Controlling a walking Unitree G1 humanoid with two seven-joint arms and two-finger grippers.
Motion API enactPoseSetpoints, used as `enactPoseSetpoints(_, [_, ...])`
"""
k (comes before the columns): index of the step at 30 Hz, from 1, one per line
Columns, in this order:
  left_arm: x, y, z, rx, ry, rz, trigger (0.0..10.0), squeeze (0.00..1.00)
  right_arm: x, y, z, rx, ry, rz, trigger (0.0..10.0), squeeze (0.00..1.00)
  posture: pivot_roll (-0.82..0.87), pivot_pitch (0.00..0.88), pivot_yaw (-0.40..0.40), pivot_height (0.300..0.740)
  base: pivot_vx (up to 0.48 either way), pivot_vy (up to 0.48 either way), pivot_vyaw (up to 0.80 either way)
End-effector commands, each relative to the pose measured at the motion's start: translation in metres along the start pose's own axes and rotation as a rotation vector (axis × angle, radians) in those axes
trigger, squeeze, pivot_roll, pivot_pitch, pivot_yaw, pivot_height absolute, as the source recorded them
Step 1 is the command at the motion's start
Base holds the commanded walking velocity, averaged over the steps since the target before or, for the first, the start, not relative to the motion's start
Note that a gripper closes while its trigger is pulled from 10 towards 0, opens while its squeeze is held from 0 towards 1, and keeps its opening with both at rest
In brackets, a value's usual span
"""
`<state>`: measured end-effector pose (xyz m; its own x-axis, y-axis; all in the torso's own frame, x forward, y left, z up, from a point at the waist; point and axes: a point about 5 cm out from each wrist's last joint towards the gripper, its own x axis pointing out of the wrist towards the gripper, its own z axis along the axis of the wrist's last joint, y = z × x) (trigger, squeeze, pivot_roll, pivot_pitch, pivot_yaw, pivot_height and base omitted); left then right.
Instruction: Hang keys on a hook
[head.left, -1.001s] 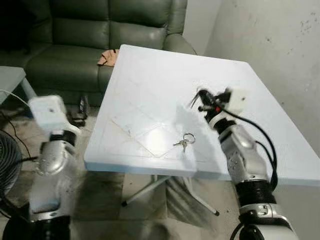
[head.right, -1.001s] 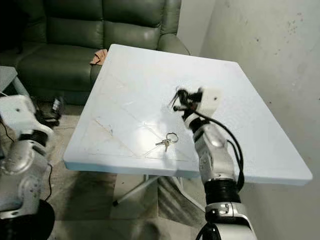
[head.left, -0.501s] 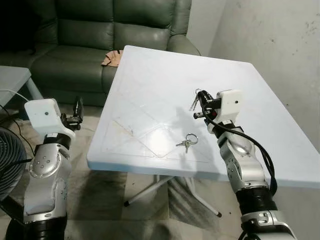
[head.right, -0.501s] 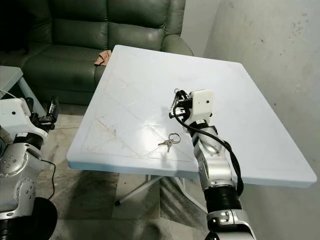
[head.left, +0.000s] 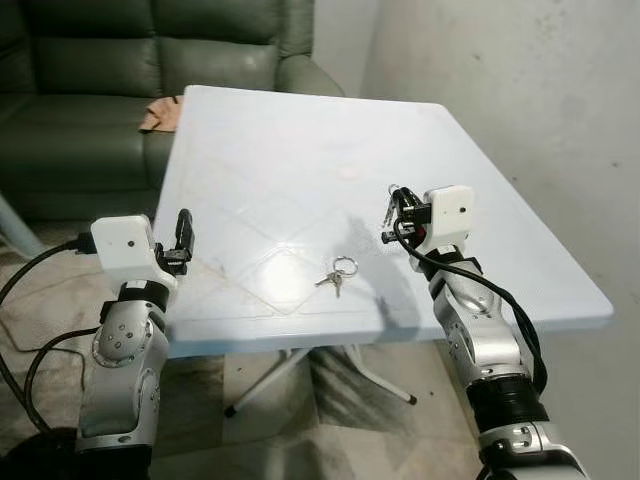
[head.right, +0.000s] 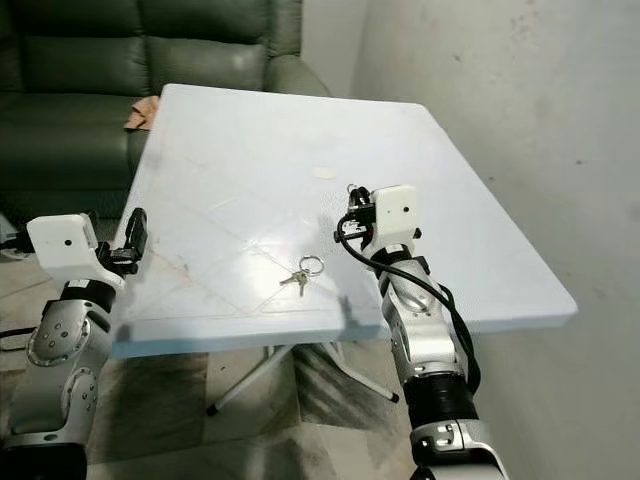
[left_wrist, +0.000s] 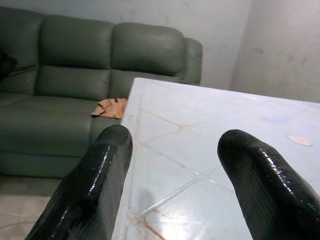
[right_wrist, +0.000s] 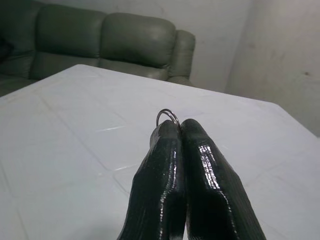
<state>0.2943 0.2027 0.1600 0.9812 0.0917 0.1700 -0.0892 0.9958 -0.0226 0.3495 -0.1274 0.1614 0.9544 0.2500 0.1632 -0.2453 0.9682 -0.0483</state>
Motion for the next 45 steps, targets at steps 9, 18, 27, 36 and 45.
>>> enactPoseSetpoints(9, [0.0079,0.0082,0.0076,0.006,-0.033,0.000,10.0,0.00,-0.0022,0.0020,-0.0028,-0.005,-0.001,-0.009,10.0,0.00,-0.06,0.000,-0.063,0.740,0.000,0.000,-0.74])
enactPoseSetpoints(18, [0.0083,0.0048,0.0074,0.012,-0.033,-0.022,10.0,0.00,-0.0016,0.0036,-0.0030,-0.005,0.002,-0.002,10.0,0.00,-0.06,0.000,-0.066,0.740,0.000,0.000,-0.74])
enactPoseSetpoints(27, [0.0072,0.0055,0.0044,0.024,-0.014,-0.019,10.0,0.00,-0.0023,0.0026,-0.0035,-0.014,0.007,0.004,10.0,0.00,-0.06,0.000,-0.073,0.740,0.000,-0.160,-0.74])
enactPoseSetpoints(36, [0.0077,0.0061,0.0050,-0.007,-0.023,0.002,10.0,0.00,-0.0024,0.0032,-0.0042,-0.016,0.011,0.011,10.0,0.00,-0.06,0.000,-0.077,0.740,0.000,0.000,-0.74])
enactPoseSetpoints(45, [0.0084,0.0061,0.0024,-0.013,-0.010,0.011,10.0,0.00,-0.0045,0.0007,-0.0049,-0.028,0.016,0.010,10.0,0.00,-0.07,0.000,-0.078,0.740,0.000,0.000,-0.74])
